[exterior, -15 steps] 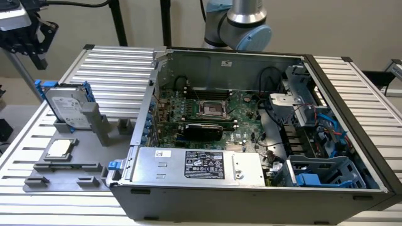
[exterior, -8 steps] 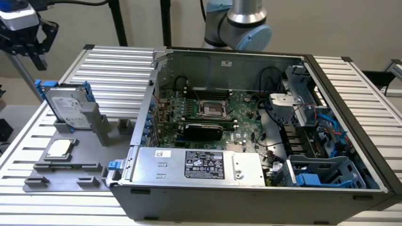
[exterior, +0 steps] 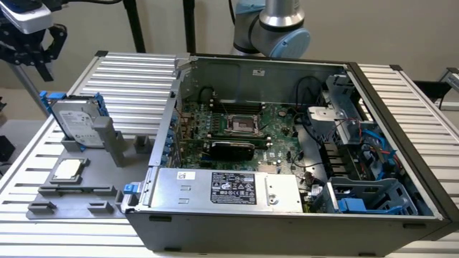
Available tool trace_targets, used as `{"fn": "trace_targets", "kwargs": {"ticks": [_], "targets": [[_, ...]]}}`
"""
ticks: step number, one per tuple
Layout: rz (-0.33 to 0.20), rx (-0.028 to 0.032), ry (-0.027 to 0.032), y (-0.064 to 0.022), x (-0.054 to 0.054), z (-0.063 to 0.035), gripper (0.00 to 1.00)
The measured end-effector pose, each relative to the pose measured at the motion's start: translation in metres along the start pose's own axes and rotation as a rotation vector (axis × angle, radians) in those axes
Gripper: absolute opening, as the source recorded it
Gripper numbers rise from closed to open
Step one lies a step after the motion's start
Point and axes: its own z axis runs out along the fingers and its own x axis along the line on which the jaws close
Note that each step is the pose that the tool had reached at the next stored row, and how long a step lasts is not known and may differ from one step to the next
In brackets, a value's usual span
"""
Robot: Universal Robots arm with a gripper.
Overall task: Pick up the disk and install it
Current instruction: 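Pick up the disk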
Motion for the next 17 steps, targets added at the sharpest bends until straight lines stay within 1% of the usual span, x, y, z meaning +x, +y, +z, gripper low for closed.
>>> {"fn": "trace_targets", "kwargs": {"ticks": [17], "targets": [[-0.309,-0.0006,0.0085,-0.0002,0.0,0.0041,0.11]]}}
